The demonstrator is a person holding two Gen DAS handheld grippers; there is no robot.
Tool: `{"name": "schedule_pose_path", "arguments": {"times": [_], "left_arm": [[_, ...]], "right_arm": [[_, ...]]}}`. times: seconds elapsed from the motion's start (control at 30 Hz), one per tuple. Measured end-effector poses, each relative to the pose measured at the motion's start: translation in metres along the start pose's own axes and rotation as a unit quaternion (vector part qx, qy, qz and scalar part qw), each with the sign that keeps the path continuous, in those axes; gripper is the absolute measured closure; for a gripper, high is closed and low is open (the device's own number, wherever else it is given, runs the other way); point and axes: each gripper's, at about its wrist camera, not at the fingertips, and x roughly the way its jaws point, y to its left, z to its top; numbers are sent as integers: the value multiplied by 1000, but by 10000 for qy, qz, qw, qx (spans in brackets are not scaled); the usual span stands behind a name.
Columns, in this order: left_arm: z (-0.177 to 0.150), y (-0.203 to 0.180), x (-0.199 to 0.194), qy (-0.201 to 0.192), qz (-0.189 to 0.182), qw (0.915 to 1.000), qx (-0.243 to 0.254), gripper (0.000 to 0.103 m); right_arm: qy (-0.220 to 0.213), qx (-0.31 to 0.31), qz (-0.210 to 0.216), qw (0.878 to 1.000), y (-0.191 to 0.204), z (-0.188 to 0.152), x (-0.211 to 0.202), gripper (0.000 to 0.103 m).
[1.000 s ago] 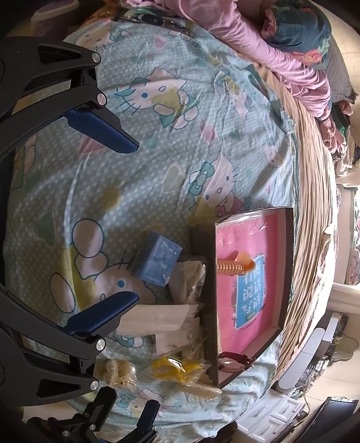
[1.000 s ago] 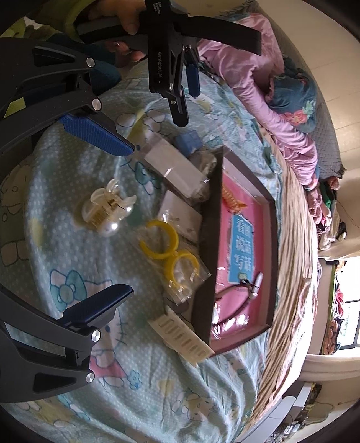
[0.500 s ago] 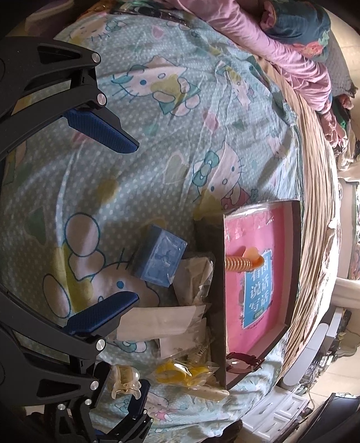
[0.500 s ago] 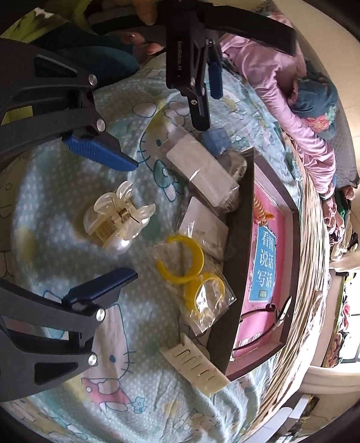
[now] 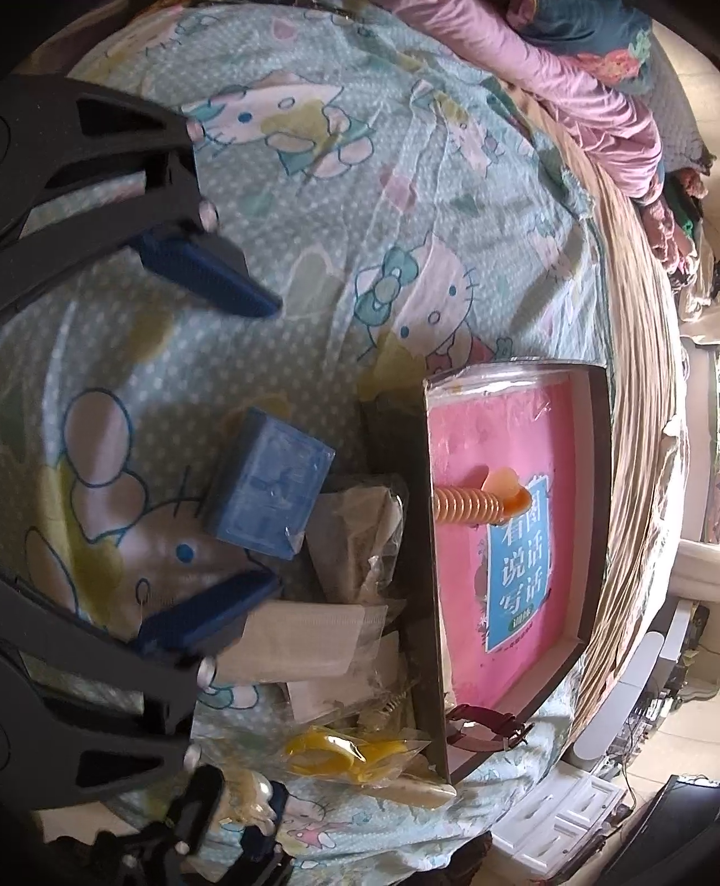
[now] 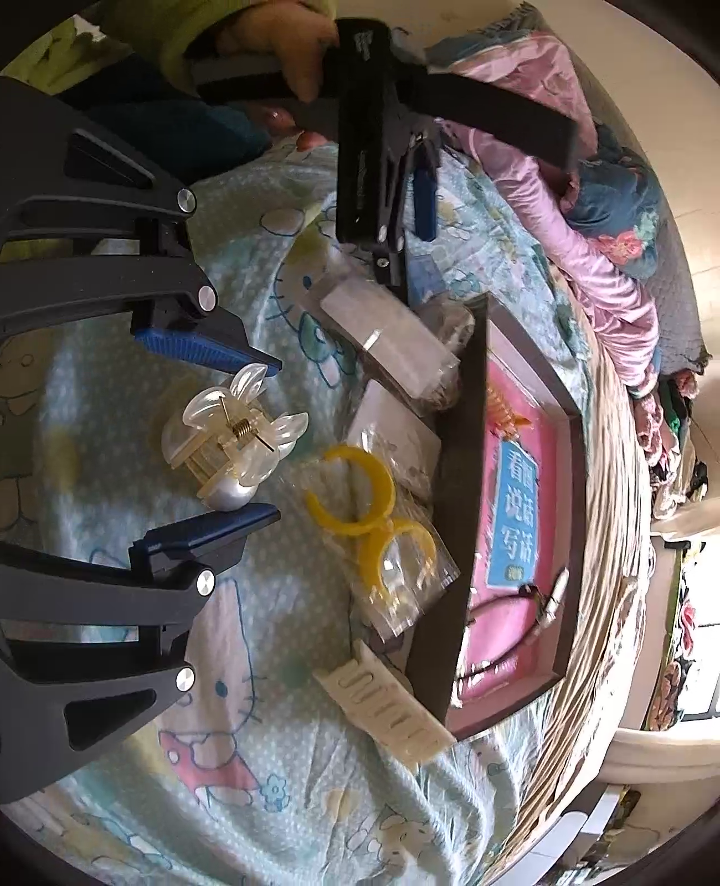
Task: Organize jewelry
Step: 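Grasp the clear claw clip with the right tool while the left grasps the blue case, then carry the claw clip into the pink box and open the right tool while the left releases the blue case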
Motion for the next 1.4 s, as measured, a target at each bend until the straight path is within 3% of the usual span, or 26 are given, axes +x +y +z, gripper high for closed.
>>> {"name": "schedule_pose_path", "arguments": {"times": [0.1,0.13,0.17,0.83,1.4], "left_arm": [[-1,-3,1,-8,-57,10000,35,44],[-1,-4,-1,-31,-109,9999,60,57],[-1,-5,-2,-49,-125,9999,75,61],[20,2,-66,-677,-151,9976,-68,62],[57,-22,-61,-770,-237,9966,171,62]], "right_arm": [[-112,44,-27,9999,-3,5,-8,57],[-139,44,-28,9999,-4,7,-10,57],[-170,45,-30,9998,-4,8,-12,57],[-667,14,6,9978,-7,40,-39,57],[-1147,395,-370,9919,-57,63,-60,57]]}}
